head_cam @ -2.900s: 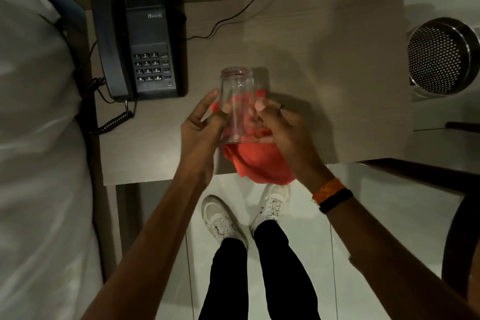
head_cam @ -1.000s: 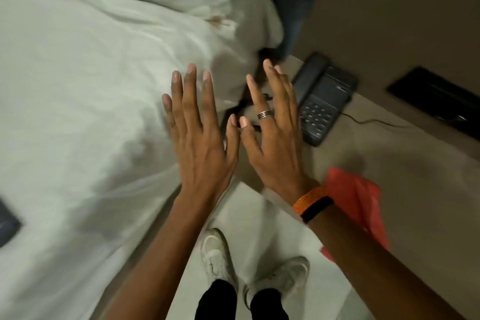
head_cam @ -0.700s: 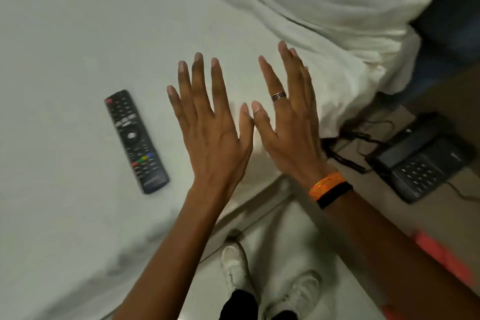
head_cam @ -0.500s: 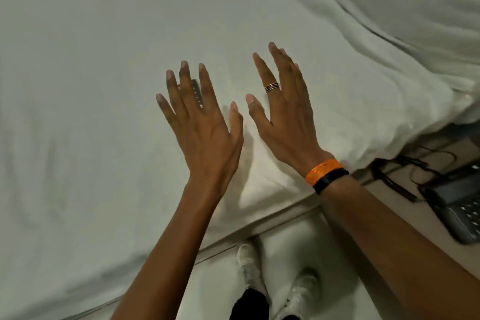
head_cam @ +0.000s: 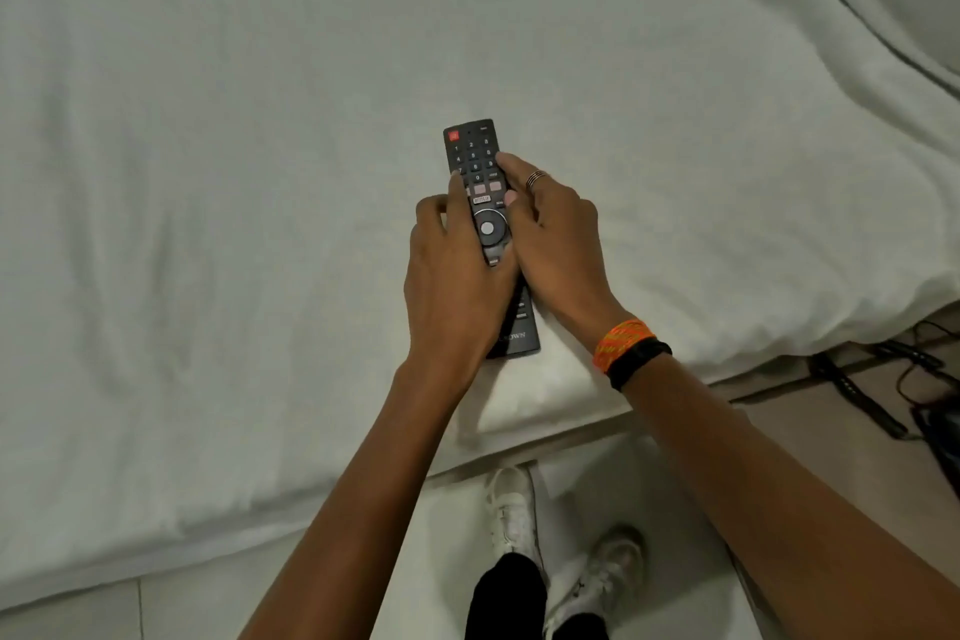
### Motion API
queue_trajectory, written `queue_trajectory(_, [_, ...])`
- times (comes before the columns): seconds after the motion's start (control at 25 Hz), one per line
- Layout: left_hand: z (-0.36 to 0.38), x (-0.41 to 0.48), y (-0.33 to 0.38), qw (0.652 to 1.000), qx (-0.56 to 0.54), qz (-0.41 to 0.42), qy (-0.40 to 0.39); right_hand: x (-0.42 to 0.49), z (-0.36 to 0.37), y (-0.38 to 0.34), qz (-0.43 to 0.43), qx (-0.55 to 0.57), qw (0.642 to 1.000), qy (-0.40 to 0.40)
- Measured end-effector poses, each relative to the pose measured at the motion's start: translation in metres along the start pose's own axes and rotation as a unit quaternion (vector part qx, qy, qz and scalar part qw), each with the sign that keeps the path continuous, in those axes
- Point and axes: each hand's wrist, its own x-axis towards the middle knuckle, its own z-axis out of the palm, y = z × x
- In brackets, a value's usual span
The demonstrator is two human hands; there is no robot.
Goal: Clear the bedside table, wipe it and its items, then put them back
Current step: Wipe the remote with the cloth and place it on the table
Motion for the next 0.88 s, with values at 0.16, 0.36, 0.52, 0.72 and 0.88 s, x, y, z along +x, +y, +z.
queue_trajectory(0.16, [0.010, -0.013, 0.037, 1.000, 0.004, 0.009, -0.022, -0.031, -0.036, -0.009, 0.028, 0.131, 0.987, 0.094])
queue_trajectory(0.36, [0.046, -0.066, 0.126, 0.967, -0.189, 0.053, -0.166, -0.082, -0.138, 0.032, 0.090, 0.260, 0.936, 0.221])
queue_trajectory(0.52, [0.114, -0.126, 0.176, 0.911, -0.273, 0.035, -0.308, -0.151, -0.209, 0.087, 0.145, 0.316, 0.879, 0.326])
queue_trajectory(0.72, [0.189, -0.212, 0.198, 0.816, -0.328, -0.002, -0.477, -0.249, -0.255, 0.149, 0.194, 0.296, 0.833, 0.426])
queue_trajectory(0.88, [0.226, -0.261, 0.193, 0.743, -0.326, -0.088, -0.577, -0.316, -0.265, 0.198, 0.275, 0.193, 0.816, 0.471])
